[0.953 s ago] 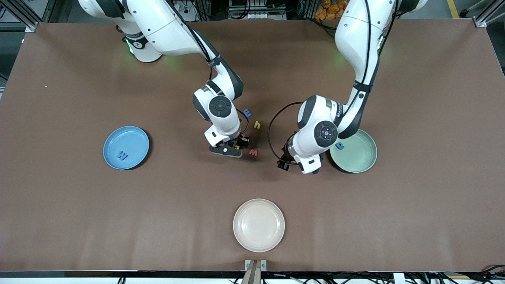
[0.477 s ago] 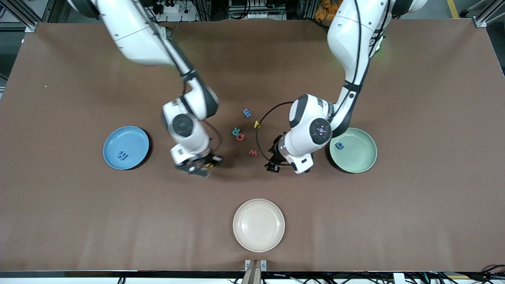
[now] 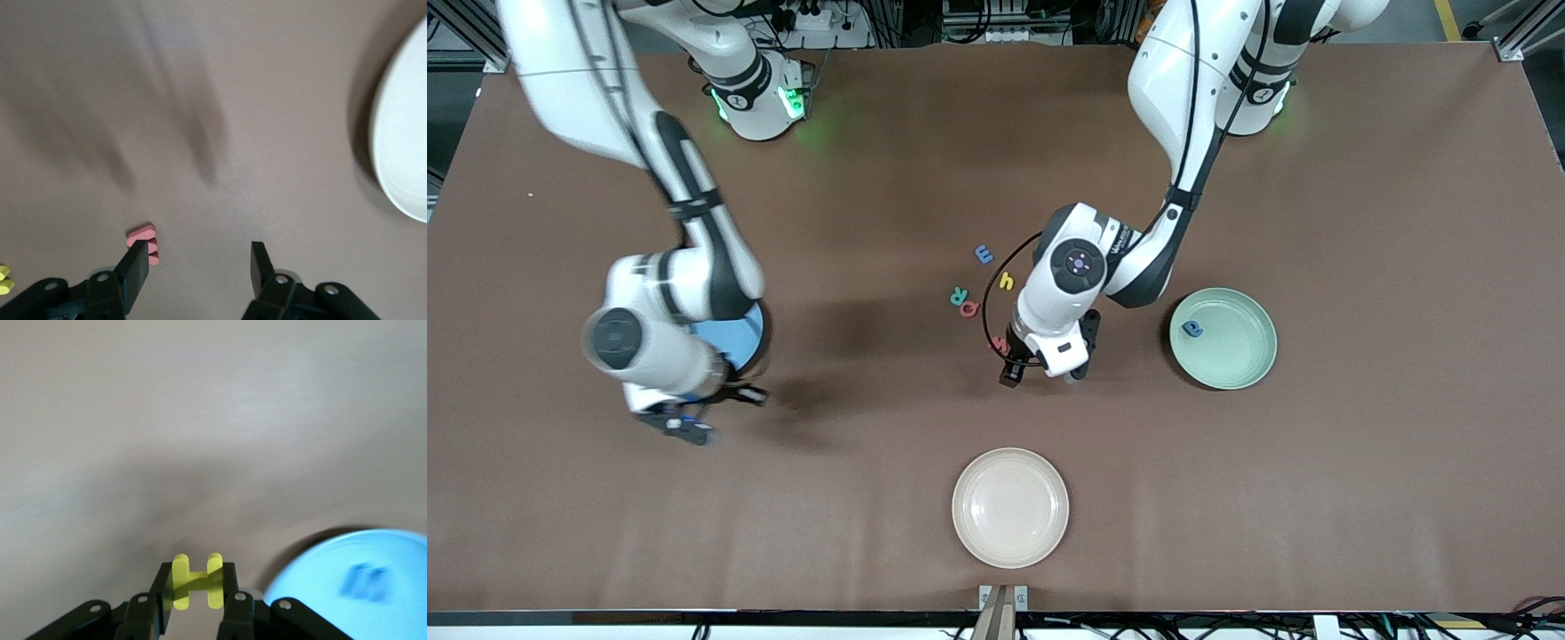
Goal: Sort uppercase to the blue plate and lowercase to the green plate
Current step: 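Place the H on the blue plate while the left gripper reaches the w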
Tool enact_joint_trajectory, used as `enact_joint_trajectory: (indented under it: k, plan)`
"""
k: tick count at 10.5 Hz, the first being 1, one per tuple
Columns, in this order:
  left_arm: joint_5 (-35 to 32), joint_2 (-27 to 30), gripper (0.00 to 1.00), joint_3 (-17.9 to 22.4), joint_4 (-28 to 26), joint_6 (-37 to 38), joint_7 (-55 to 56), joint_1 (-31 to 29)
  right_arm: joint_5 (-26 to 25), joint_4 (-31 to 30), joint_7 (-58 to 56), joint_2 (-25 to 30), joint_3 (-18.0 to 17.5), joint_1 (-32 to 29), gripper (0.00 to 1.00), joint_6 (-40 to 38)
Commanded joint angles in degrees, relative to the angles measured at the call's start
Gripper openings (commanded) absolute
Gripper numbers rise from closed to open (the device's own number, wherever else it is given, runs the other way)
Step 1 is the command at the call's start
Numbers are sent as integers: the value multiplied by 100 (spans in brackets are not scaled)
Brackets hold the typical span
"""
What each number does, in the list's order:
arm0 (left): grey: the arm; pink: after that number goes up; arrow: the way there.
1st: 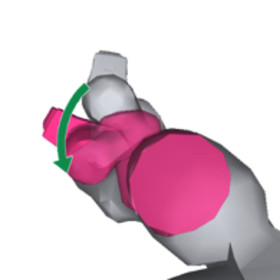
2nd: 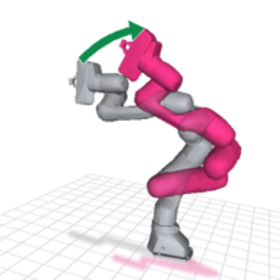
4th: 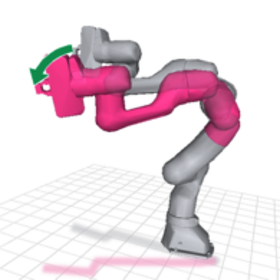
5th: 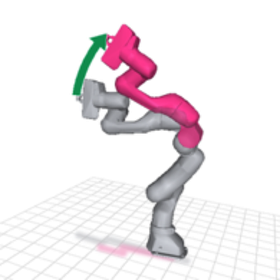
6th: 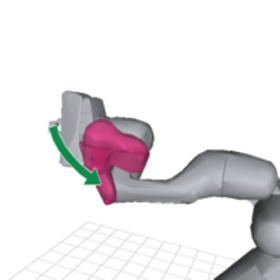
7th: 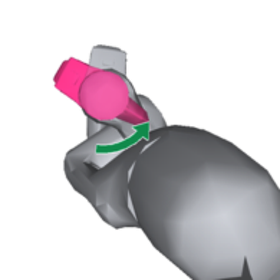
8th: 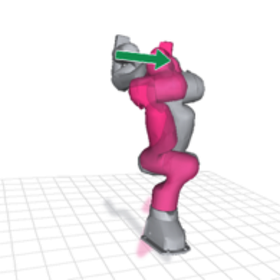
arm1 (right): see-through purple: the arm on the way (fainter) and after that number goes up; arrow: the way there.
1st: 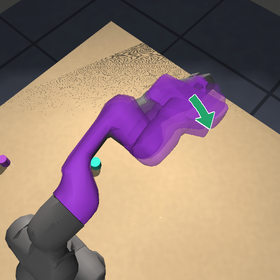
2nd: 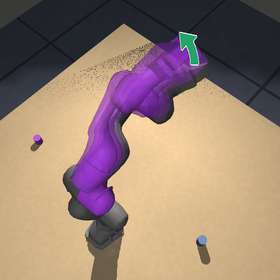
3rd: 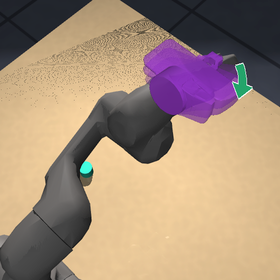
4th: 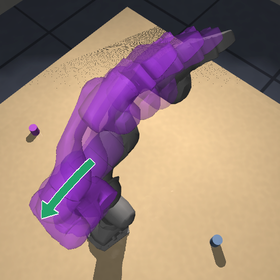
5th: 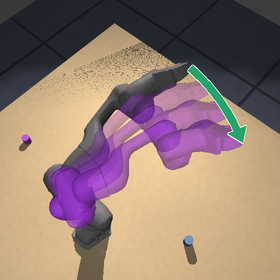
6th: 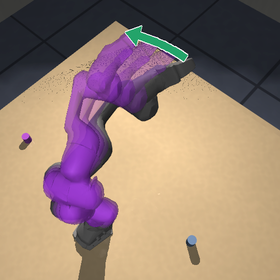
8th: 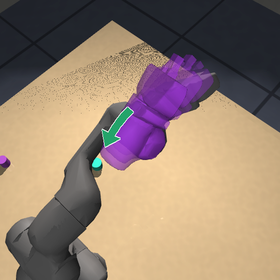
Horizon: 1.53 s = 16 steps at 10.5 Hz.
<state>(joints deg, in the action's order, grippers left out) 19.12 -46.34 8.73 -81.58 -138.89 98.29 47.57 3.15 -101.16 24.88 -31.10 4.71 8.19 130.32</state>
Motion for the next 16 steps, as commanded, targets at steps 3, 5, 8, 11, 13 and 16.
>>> enact_joint_trajectory:
  k: [3,5,8,11,13,16]
  plan:
    - [-628,-611,70,86,528,90,129,375,-60,-1728,-431,1201,-84,-555,0,72]
    - [-629,-639,70,50,494,151,15,367,-69,-2257,-449,1492,-84,-626,0,160]
    - [-621,-709,70,-37,494,265,-72,340,-69,-2321,-449,1502,-84,-661,100,64]
    - [-585,-753,70,-99,494,546,-82,340,-69,-2303,-449,1511,-84,-670,100,64]
    - [-585,-762,69,-108,502,617,-82,340,-69,-2277,-440,1502,-84,-661,100,81]
    - [-550,-806,45,-126,511,617,-82,340,-60,-2268,-440,1502,-84,-661,100,55]
